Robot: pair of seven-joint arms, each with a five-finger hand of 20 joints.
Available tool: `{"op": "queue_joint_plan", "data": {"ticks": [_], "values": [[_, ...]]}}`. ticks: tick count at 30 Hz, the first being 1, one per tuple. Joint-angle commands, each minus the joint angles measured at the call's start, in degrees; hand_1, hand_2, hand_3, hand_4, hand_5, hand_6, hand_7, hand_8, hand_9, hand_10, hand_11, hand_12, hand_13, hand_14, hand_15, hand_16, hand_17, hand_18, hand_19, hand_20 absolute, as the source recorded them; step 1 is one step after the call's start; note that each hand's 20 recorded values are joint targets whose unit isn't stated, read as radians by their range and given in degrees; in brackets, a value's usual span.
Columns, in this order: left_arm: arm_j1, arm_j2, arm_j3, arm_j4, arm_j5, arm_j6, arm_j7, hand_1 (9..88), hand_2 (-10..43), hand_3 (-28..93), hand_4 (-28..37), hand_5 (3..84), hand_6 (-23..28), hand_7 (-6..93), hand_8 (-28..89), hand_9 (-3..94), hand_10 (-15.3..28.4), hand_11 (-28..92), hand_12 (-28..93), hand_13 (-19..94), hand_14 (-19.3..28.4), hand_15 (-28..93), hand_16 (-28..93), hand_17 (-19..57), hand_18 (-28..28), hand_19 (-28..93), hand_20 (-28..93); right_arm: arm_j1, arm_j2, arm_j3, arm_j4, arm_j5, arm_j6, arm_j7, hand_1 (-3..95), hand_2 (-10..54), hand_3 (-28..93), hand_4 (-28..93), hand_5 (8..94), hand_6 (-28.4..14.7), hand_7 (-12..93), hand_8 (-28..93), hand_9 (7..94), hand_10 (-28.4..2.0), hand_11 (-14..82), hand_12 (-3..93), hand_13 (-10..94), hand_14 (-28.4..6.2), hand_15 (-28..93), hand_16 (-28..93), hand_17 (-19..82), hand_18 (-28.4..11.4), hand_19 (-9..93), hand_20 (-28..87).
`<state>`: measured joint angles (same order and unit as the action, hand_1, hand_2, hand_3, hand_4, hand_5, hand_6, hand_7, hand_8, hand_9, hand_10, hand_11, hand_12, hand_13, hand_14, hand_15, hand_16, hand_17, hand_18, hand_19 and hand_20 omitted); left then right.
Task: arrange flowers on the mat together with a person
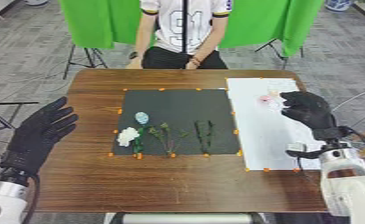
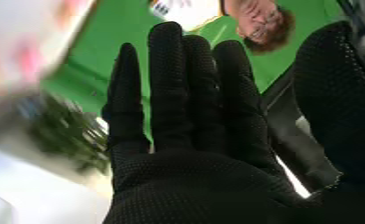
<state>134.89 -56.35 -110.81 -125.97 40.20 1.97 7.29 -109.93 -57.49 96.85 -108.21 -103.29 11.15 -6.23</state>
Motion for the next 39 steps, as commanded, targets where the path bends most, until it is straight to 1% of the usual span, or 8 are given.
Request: {"op": "queue_joint_plan", "data": {"ticks": [1,8,17,23,25,28,31,39], "values": [[1.4,0.26,-0.88,-0.17,-0.12,0.33,0.04,25.9,-2.5,69,-24.7,33.0,4.5,15.5,-8,28.2,12.4,17,20,22,15.0,26,4,-8.0,22.9,45,12,3.8,7.8,-1.4,4.3,-32.4,-0.9,10.0,31.0,-9.0,84,-27,45.7,-1.6,31,-15,47.1,-11.5,29.0,26.4,44,-8.7,46,23,18,-17.8,56,37],[1.4,0.41,-1.03,-0.22,-0.13,0.43,0.02,25.9,-2.5,69,-24.7,33.0,4.5,15.5,-8,28.2,12.3,17,20,22,15.0,26,4,-8.0,22.9,45,12,8.1,10.9,-7.0,8.9,-40.6,-4.1,19.9,29.4,-9.5,85,-28,39.9,-1.9,30,-14,41.6,-11.1,24.6,25.9,39,-8.6,43,23,16,-17.8,55,36],[1.4,0.52,-0.82,-0.32,-0.15,0.62,0.35,25.8,-2.5,69,-24.6,33.0,4.5,15.6,-8,28.2,12.3,17,20,22,15.0,26,4,-8.0,22.9,45,12,12.9,12.1,-13.1,13.3,-43.1,-6.8,26.4,31.5,-9.5,84,-28,44.2,-0.4,32,-15,48.4,-10.3,30.5,27.0,46,-7.8,49,24,17,-17.2,57,37],[1.2,0.59,-0.85,-0.27,-0.25,0.65,0.01,25.8,-2.6,70,-24.6,33.0,4.5,15.5,-8,28.3,12.3,17,20,22,15.0,26,4,-8.0,23.0,45,12,15.0,12.0,-15.3,15.4,-43.9,-7.0,27.3,35.8,-9.5,83,-28,51.0,2.1,36,-17,58.4,-9.0,39.7,28.6,56,-6.9,58,25,21,-16.2,61,39],[1.1,0.62,-0.76,-0.19,-0.25,0.56,-0.01,25.8,-2.6,70,-24.7,33.0,4.5,15.6,-8,28.2,12.3,17,20,22,15.0,26,4,-8.0,23.0,45,12,15.6,12.0,-16.2,16.0,-44.5,-7.0,27.7,37.8,-9.5,81,-28,52.5,2.5,38,-17,61.1,-8.0,37.1,33.5,57,-7.0,59,25,22,-16.1,61,40],[1.0,0.57,-0.76,-0.20,-0.22,0.56,-0.06,25.8,-2.6,70,-24.7,33.0,4.4,15.6,-8,28.3,12.3,17,20,22,15.0,26,4,-8.0,23.0,45,12,16.3,12.0,-17.0,16.7,-45.2,-6.9,27.7,40.8,-9.5,78,-28,53.2,2.4,39,-6,64.9,-7.0,32.1,39.9,59,-6.8,60,26,23,-15.9,62,40],[0.9,0.58,-0.71,-0.08,-0.19,0.39,-0.03,25.8,-2.5,70,-24.7,33.0,4.4,15.6,-8,28.3,12.4,17,20,22,15.0,26,4,-8.0,23.0,45,12,16.7,12.1,-17.9,17.4,-45.7,-5.8,27.6,46.7,-9.5,75,-28,55.8,3.1,47,-2,72.1,-6.2,24.3,50.3,63,-5.5,60,31,25,-15.5,63,41],[1.3,0.52,-0.87,-0.23,-0.20,0.53,-0.03,25.8,-2.5,70,-24.6,33.0,4.5,15.6,-8,28.3,12.4,17,20,22,15.0,25,4,-8.0,22.9,45,12,15.8,10.9,-18.2,14.6,-46.2,0.5,25.7,51.8,-9.5,76,-28,66.8,4.1,50,-1,81.2,-5.6,25.2,53.3,70,-4.8,62,36,29,-15.4,67,43]]}}
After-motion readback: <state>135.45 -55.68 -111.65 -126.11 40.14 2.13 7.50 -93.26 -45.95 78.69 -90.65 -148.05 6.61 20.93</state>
